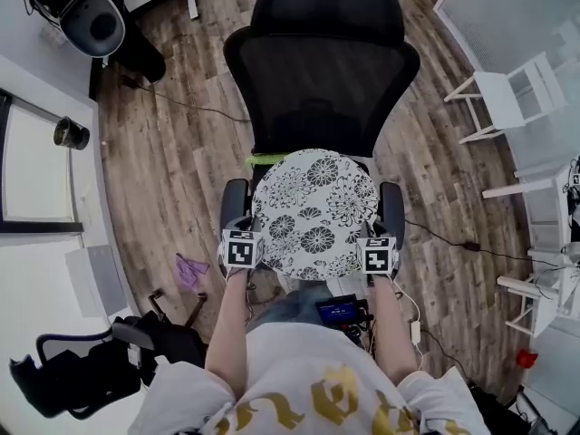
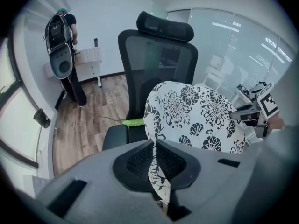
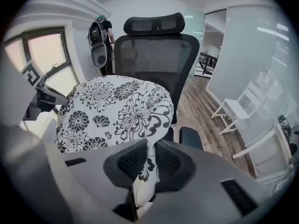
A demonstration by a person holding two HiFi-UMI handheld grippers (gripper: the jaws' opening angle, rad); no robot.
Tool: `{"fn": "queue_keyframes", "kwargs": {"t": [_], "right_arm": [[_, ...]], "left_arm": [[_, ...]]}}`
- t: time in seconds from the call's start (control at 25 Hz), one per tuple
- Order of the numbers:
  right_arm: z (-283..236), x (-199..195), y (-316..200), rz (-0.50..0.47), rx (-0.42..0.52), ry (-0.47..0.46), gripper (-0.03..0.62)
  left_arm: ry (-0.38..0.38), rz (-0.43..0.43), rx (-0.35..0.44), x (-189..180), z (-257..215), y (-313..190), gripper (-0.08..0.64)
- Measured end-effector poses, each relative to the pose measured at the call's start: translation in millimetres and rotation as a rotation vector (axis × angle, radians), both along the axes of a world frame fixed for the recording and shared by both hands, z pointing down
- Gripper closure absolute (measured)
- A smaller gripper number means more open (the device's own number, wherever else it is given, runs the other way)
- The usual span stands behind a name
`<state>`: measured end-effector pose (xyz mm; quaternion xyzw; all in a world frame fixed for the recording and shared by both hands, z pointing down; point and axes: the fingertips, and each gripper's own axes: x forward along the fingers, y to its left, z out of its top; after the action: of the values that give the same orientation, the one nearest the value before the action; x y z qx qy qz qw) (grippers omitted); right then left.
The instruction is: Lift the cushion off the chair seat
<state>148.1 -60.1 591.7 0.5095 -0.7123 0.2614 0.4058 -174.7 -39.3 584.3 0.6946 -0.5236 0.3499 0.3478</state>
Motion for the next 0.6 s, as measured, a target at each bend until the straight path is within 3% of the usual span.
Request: {"fn": "queue_keyframes", "kwargs": {"t": [0.6], "right_arm": [[-53,-17,18,-0.042,0.086,-0.032,0.551]], "left_arm": [[0.013,-0.045,0.095,-38,-60,2,0.538]]}}
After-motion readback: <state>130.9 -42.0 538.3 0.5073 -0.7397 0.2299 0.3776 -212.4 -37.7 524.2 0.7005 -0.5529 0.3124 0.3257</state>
